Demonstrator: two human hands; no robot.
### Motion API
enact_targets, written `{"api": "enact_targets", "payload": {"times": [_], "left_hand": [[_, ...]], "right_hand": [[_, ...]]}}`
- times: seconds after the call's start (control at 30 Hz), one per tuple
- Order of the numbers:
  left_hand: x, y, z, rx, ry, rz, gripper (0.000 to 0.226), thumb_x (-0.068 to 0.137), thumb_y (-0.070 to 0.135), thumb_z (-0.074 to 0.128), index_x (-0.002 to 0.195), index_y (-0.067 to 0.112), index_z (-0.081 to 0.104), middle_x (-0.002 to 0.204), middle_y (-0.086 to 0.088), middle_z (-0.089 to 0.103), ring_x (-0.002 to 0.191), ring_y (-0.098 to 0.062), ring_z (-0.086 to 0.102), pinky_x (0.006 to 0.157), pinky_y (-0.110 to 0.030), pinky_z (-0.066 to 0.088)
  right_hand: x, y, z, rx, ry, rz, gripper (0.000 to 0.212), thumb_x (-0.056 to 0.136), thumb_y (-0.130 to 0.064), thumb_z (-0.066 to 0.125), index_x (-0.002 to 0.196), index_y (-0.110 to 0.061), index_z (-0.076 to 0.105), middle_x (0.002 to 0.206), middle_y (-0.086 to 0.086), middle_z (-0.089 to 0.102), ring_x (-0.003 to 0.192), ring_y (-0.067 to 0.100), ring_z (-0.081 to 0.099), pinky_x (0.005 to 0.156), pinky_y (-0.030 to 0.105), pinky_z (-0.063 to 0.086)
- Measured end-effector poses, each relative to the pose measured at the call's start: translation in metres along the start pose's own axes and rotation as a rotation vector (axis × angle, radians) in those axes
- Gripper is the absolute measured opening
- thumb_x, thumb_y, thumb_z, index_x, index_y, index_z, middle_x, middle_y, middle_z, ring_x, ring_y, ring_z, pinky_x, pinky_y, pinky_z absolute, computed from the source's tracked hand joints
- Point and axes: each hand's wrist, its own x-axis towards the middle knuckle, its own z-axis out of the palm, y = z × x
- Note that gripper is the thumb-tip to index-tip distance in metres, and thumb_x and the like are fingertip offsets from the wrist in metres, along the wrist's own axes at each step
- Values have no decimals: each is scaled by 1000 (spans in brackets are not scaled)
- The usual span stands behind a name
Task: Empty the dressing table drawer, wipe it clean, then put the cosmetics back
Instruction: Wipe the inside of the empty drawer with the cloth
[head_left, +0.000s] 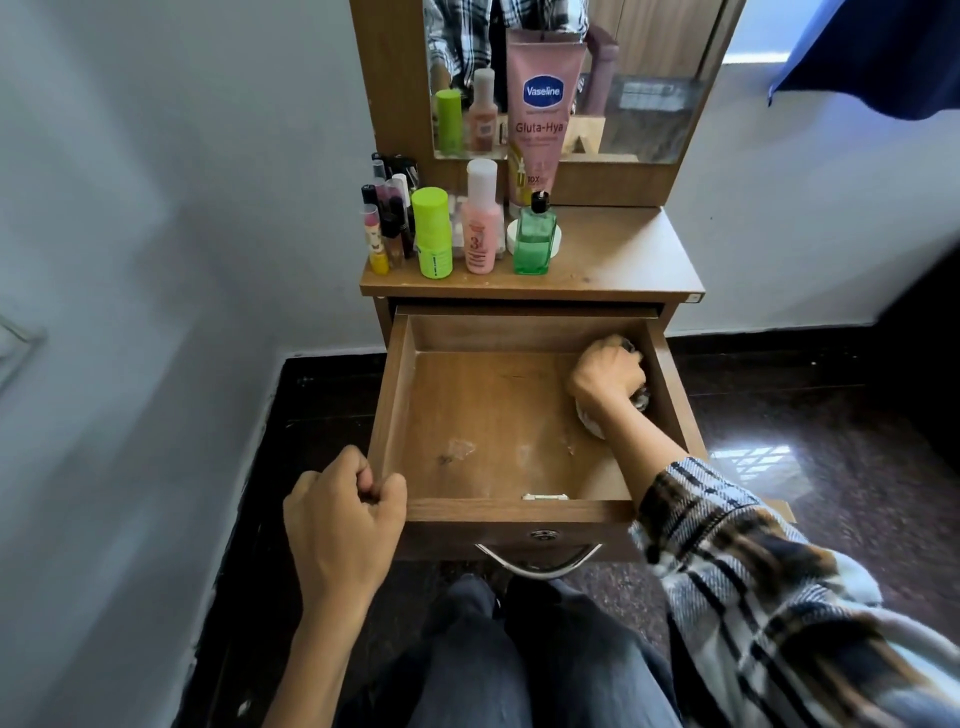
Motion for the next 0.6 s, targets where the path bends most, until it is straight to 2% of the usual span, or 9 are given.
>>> {"api": "enact_targets", "payload": {"times": [0.1,0.17,0.23,0.4,0.53,0.6], "left_hand": [[-1,0,0,-7,8,2,23,69,40,35,56,22,31,48,10,33,51,-10,35,61,-32,32],[-1,0,0,-14,11,9,23,70,40,35,56,23,29,48,11,32,51,-11,35,61,-32,32],[-1,0,0,-7,11,14,23,69,40,35,56,22,29,47,11,31,50,-11,34,61,-32,32],[0,-1,0,7,3,3,27,68,42,35,57,17,33,49,8,33,53,-17,37,59,-31,31],[0,-1,1,16,2,-3,26,69,42,35,57,18,32,49,9,32,52,-17,37,59,-31,30],[0,-1,0,15,-1,-4,24,68,41,35,57,21,30,49,10,32,52,-16,36,59,-31,29]], "right_hand": [[-7,-20,0,76,-27,53,55,95,-11,45,142,10,24,143,22,37,131,31,39,97,38,44],[-20,-44,9,104,-63,-31,49,96,-12,43,141,7,31,142,18,40,130,29,42,98,35,43],[-36,-72,17,132,-82,-90,47,97,-11,42,141,3,31,144,16,38,131,26,41,99,32,42],[-62,-110,21,135,-142,-342,62,93,-18,50,145,4,23,145,22,33,133,30,35,100,39,42],[-69,-117,24,166,-309,-639,53,91,-14,52,138,-5,29,140,22,31,125,39,42,99,47,40],[-65,-114,24,184,-377,-694,48,91,-11,51,133,-7,30,136,21,29,122,42,43,99,50,39]]}}
